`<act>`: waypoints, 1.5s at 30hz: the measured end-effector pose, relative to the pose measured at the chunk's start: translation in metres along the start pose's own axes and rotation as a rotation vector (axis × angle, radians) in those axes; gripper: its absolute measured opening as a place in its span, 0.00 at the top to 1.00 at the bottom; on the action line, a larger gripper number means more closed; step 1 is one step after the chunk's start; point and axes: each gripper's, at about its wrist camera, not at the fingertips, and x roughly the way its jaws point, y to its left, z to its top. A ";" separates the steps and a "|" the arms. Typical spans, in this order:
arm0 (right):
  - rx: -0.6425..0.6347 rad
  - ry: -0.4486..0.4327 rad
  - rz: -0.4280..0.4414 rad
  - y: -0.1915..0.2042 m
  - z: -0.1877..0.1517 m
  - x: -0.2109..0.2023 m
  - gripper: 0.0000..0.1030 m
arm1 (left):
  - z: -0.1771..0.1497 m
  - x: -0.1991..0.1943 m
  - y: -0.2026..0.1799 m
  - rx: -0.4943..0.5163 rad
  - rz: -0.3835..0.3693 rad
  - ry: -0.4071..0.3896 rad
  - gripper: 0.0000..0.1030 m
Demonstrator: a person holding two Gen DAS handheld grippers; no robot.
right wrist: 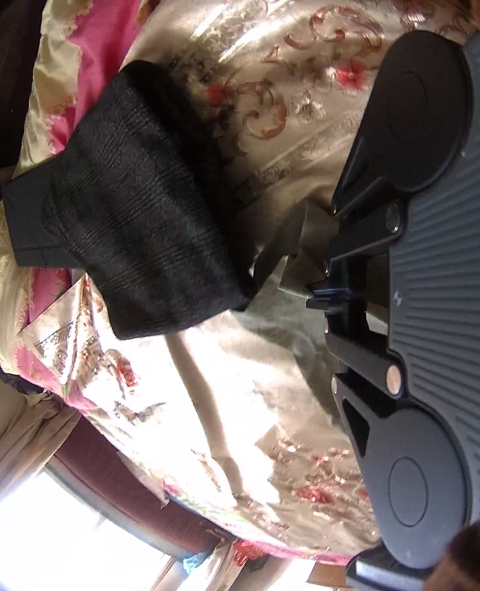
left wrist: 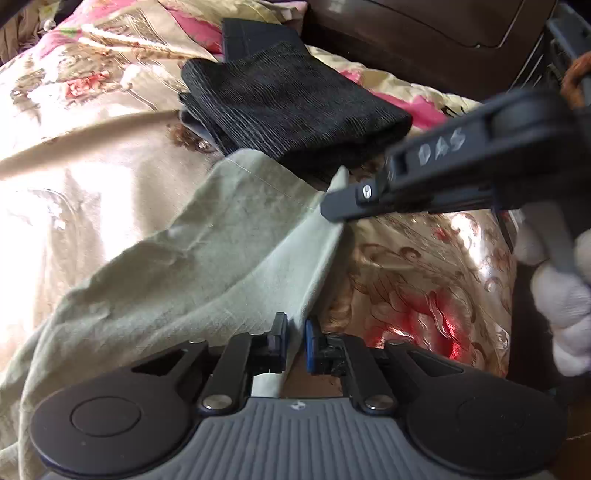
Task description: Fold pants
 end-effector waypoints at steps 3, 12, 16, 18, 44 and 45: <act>0.042 0.056 -0.041 -0.017 -0.004 0.010 0.96 | -0.008 0.008 -0.007 0.031 0.003 0.039 0.75; -0.136 -0.006 -0.133 0.011 0.001 -0.018 0.93 | -0.031 -0.063 0.007 -0.012 0.083 -0.034 0.70; -0.290 -0.006 -0.215 0.031 -0.004 -0.022 0.91 | -0.055 -0.104 0.044 -0.074 0.219 -0.047 0.66; -0.320 0.020 -0.271 0.031 -0.005 -0.017 0.90 | -0.069 -0.118 0.070 -0.097 0.306 -0.043 0.62; -1.159 0.736 0.331 0.290 -0.065 0.156 0.71 | -0.120 -0.115 0.201 0.510 0.193 0.189 0.61; -1.134 0.771 0.336 0.291 -0.062 0.161 0.71 | -0.119 -0.116 0.203 0.512 0.190 0.184 0.61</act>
